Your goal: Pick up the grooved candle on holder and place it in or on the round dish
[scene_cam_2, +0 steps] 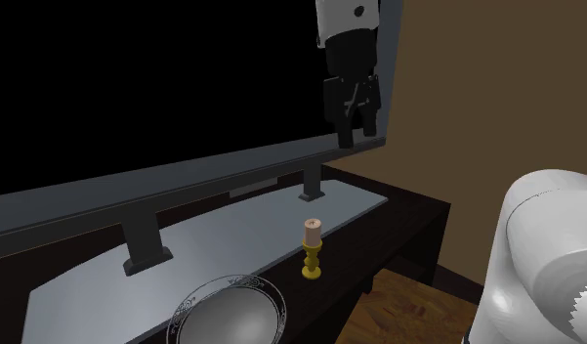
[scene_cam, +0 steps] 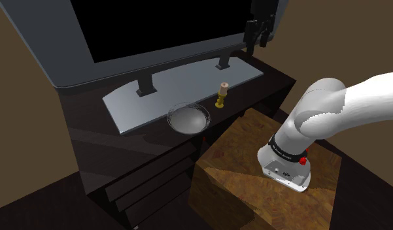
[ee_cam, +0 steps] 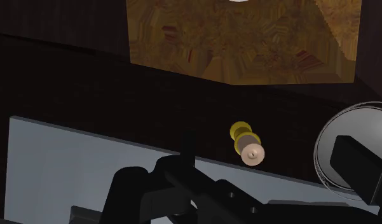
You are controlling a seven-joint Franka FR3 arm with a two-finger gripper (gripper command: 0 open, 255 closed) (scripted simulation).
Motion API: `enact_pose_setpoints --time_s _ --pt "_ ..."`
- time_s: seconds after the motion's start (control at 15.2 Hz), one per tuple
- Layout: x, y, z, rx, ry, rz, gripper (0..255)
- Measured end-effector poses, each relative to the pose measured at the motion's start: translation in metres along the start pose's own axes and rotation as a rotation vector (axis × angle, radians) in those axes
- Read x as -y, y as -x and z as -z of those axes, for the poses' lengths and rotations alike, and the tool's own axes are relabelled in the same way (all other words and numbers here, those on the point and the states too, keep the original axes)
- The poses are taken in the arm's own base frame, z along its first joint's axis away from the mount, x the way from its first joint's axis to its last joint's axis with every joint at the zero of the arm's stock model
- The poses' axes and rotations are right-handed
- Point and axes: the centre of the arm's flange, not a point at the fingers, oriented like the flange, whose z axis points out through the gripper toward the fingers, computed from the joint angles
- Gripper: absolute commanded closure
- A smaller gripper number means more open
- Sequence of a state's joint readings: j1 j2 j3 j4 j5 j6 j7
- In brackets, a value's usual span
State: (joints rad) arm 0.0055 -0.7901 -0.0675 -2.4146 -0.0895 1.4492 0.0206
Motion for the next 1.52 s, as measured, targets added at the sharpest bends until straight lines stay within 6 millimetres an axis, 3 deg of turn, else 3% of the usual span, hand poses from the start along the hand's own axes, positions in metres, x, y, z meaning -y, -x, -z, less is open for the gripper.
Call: enact_pose_setpoints --time_s 0.2,0.92,1.52 --pt "0.002 -0.005 -0.015 -0.015 -0.001 0.009 0" --pt "0.029 -0.043 -0.144 -0.158 -0.016 0.093 0" --pt "0.034 -0.055 -0.192 -0.181 -0.018 0.104 0"
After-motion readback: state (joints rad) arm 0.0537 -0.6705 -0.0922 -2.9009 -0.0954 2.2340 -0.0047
